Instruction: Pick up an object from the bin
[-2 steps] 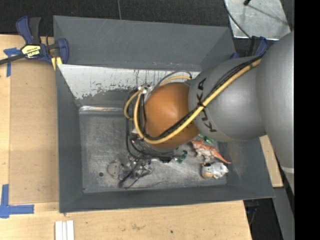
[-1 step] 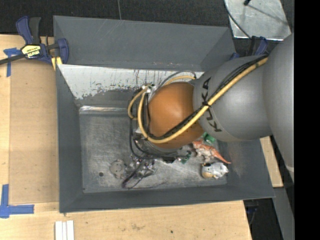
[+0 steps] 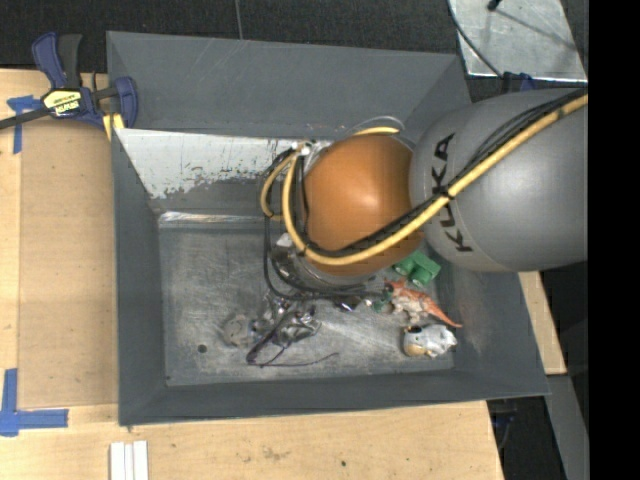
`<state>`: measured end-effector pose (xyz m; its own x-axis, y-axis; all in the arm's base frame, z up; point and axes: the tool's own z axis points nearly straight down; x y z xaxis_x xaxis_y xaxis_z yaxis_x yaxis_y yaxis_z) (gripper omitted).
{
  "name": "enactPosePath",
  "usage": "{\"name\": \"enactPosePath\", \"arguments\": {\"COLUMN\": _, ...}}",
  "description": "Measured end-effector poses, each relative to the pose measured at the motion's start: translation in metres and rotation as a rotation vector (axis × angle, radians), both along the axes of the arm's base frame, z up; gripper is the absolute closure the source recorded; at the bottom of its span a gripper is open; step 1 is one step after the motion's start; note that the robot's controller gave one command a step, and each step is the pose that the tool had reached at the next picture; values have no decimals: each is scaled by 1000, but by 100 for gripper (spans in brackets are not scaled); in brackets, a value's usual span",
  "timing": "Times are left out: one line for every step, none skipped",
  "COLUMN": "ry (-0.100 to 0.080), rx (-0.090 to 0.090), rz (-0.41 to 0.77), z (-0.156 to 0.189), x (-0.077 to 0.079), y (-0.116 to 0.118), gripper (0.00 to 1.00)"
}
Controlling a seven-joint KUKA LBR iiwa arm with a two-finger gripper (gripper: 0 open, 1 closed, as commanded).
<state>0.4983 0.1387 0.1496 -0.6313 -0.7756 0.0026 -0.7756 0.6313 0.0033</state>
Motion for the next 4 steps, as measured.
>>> {"name": "enactPosePath", "arguments": {"ry": -19, "rx": 5, "rz": -13, "z": 10, "x": 8, "y": 3, "gripper": 100}}
{"name": "enactPosePath", "arguments": {"ry": 8, "rx": -1, "rz": -25, "z": 21, "x": -2, "y": -13, "gripper": 100}}
{"name": "enactPosePath", "arguments": {"ry": -18, "rx": 4, "rz": -29, "z": 1, "x": 10, "y": -3, "gripper": 100}}
{"name": "enactPosePath", "arguments": {"ry": 11, "rx": -2, "rz": -32, "z": 2, "x": -3, "y": -8, "gripper": 100}}
